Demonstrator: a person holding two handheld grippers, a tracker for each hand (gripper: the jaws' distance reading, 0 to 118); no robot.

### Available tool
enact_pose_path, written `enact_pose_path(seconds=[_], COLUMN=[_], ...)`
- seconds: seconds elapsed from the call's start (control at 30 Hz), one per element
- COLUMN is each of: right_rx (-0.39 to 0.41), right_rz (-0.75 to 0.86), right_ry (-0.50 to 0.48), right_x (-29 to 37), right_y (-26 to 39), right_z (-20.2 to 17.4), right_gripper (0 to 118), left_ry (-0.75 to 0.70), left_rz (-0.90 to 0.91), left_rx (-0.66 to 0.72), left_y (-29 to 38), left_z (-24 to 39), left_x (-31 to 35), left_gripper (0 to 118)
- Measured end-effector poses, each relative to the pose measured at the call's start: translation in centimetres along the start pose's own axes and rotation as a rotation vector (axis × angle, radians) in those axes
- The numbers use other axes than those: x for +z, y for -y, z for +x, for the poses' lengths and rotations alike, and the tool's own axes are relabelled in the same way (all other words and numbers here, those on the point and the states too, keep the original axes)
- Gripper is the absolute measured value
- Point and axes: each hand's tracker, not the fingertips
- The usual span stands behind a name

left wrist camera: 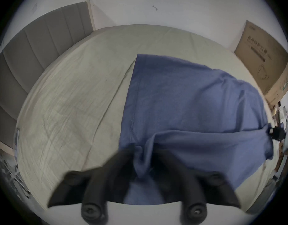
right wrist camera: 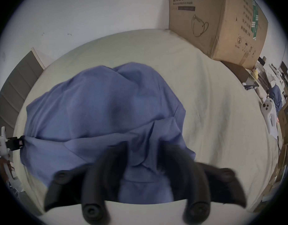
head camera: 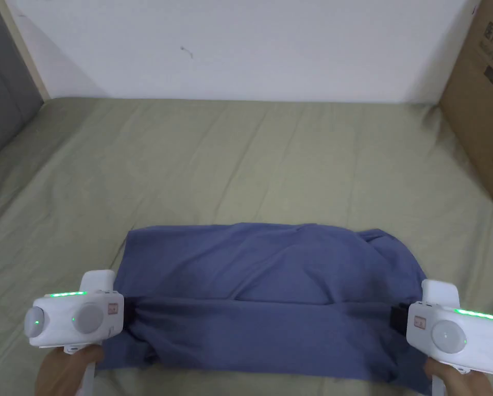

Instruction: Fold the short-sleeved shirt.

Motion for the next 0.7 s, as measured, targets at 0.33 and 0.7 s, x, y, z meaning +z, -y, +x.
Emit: enact_pose_path(seconds=[0.33,0.7], right_rx=[0.081,0.116], right_rz=[0.42,0.743], right_ry=[-0.092,-0.058], right_x=[15.7,27.3], right_y=[-2.0,3.1], right_z=[-2.1,-4.8], right_gripper=[105,89], left_ry=[0.134,0.098], left_rz=[0.423,0.836], left_rx=[0.021,-0.087], left_y=[0.0,5.2], left_z=[1.4,5.1], left_x=[14.2,24.9], left_gripper=[98,49])
